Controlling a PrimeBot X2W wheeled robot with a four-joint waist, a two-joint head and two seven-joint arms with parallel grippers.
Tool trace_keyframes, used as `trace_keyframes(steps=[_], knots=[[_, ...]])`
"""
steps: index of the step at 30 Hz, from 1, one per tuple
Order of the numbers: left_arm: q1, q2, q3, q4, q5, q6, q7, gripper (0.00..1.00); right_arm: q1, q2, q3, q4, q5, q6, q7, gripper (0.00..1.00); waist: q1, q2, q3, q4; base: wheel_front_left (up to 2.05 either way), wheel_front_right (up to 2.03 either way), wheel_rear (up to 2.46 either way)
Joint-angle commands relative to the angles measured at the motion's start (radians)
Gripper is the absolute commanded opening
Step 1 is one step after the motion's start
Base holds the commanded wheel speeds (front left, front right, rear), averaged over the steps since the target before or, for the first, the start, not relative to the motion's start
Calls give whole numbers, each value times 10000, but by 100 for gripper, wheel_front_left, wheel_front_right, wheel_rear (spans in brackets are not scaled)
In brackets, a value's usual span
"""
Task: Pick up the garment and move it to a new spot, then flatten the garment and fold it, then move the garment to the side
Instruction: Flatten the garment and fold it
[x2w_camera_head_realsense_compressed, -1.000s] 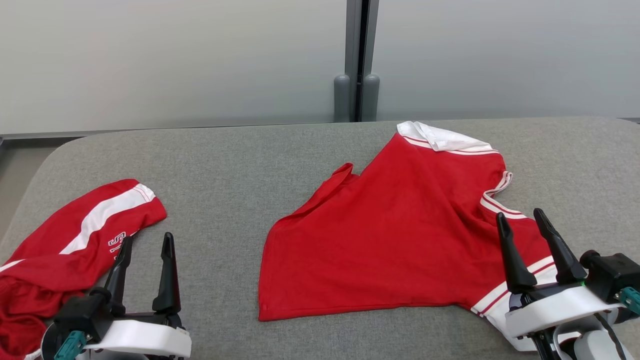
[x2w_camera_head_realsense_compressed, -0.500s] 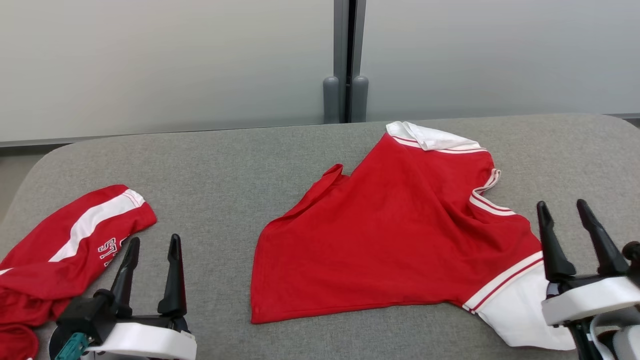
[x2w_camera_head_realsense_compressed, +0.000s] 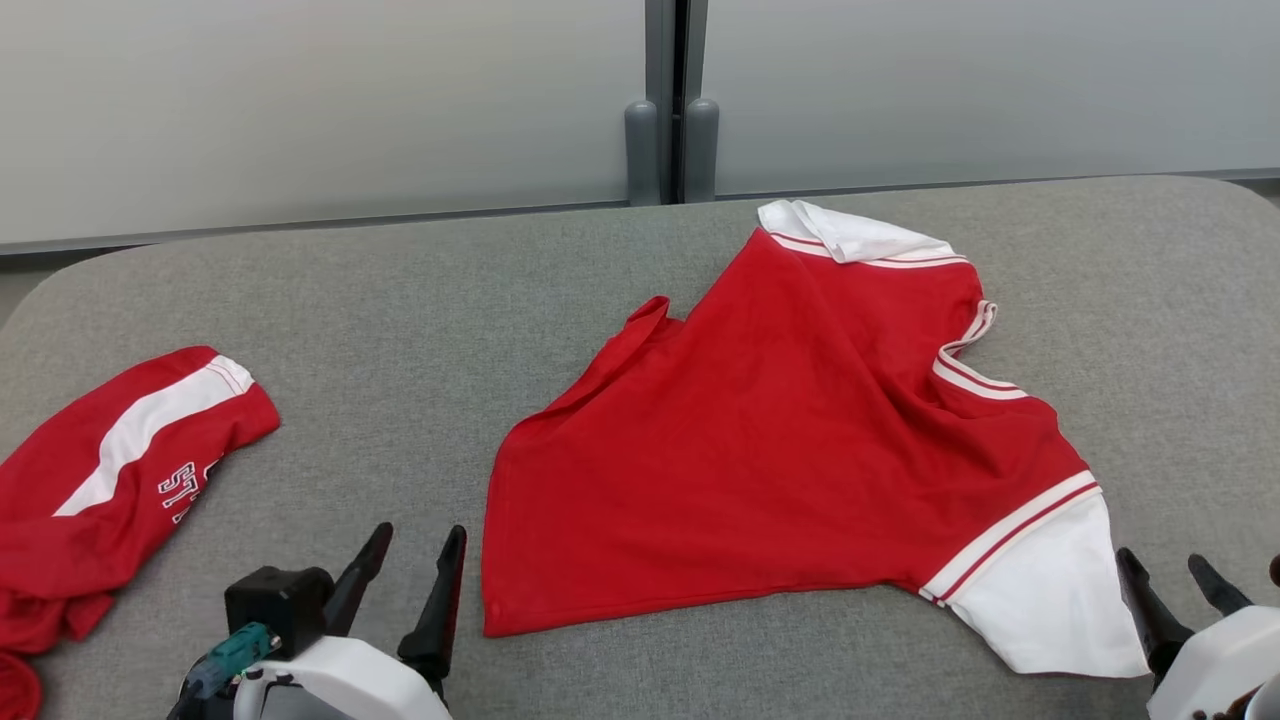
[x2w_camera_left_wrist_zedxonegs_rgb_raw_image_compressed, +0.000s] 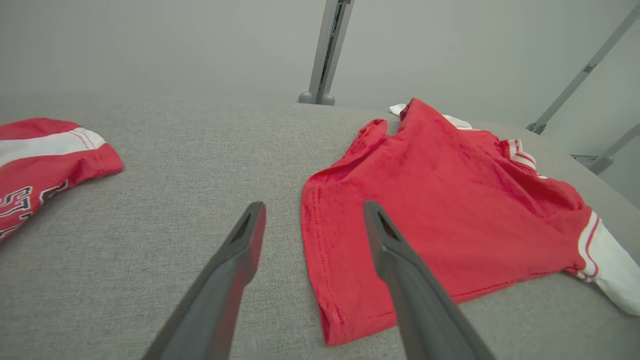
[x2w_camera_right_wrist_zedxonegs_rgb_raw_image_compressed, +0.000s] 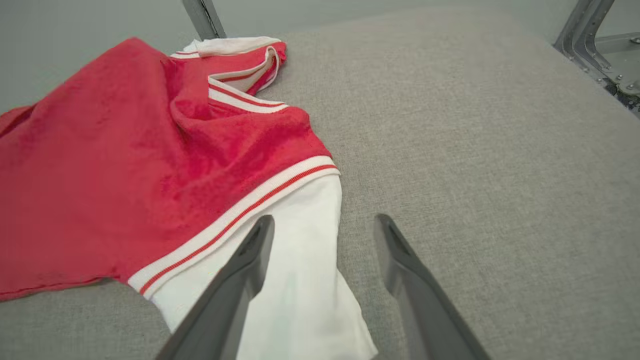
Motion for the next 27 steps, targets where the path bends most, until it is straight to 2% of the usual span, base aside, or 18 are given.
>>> trace_keyframes(steps=[1,10,16,21,25,26,27], knots=[[19,79,-96,69,-46,-77,187,100,150,-10,-109,50,63,17,304,100,0,0,110,-26,0,0,0],[-226,187,-494,717,-294,-170,1430,100,185,542,-597,553,250,17,1953,100,0,0,529,-49,0,0,0],[-773,322,-913,1553,-274,-349,2185,100,-10,764,-652,636,203,17,2371,100,0,0,800,-49,0,0,0],[-1312,364,-1143,2513,-210,-447,2379,100,-137,924,-543,651,152,19,2544,100,0,0,949,-112,0,0,0],[-1377,186,-1475,3038,-670,-660,2797,100,-187,1002,-407,601,123,19,2626,100,0,0,966,-208,0,0,0],[-1319,195,-1578,3133,-744,-695,2957,100,-175,1002,-394,595,129,19,2635,99,0,0,956,-228,0,0,0],[-1249,176,-1666,3161,-842,-729,3037,100,-166,1007,-380,594,143,19,2631,88,0,0,949,-247,0,0,0]])
